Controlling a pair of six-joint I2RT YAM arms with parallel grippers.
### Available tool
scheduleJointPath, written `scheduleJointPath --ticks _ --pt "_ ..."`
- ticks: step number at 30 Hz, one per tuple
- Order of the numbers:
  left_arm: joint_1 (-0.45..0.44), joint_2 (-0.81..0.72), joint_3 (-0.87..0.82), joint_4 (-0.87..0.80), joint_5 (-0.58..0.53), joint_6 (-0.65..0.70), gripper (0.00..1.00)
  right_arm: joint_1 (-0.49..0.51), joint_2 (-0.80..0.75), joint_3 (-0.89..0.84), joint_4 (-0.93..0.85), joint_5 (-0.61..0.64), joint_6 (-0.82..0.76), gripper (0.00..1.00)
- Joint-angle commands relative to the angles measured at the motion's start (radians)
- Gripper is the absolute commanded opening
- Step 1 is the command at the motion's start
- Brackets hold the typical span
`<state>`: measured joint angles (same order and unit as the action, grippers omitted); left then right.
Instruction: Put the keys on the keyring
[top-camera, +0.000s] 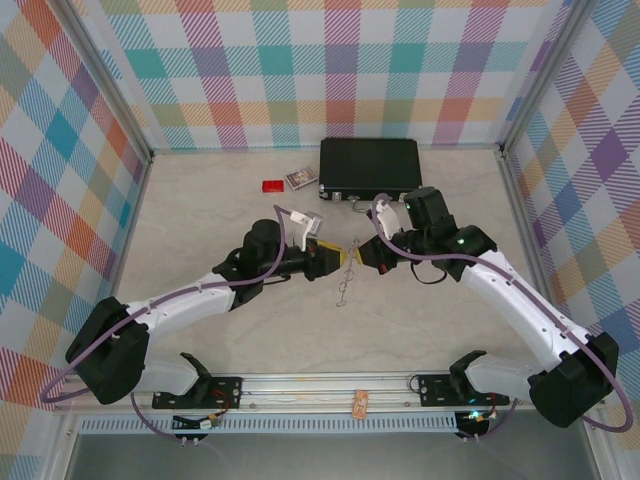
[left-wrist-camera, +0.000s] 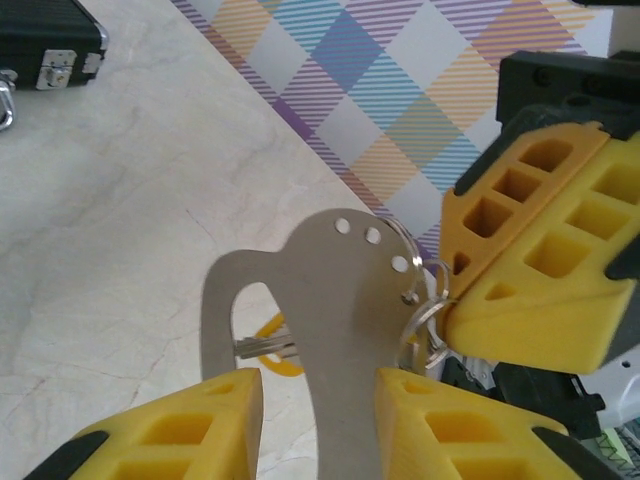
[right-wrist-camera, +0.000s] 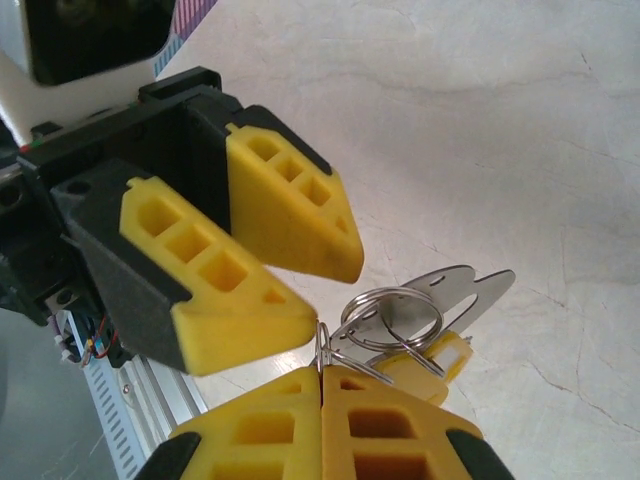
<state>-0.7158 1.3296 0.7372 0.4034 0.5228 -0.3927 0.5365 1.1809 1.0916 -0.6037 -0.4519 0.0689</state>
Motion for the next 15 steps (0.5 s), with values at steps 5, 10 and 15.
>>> scheduleJointPath --ticks 5,10,15 --pt "-0.016 -0.024 0.002 0.078 -0.041 -0.016 0.36 -0.01 -0.083 -0.108 0.214 -0.006 0.118 0.0" --pt "-0.016 -0.015 -0.027 0.209 -0.048 -0.074 0.37 -0.01 -0.166 -0.227 0.4 0.002 0.189 0.0" --pt "-0.016 -0.004 -0.021 0.227 -0.034 -0.085 0.36 -0.01 -0.204 -0.261 0.443 0.021 0.192 0.0"
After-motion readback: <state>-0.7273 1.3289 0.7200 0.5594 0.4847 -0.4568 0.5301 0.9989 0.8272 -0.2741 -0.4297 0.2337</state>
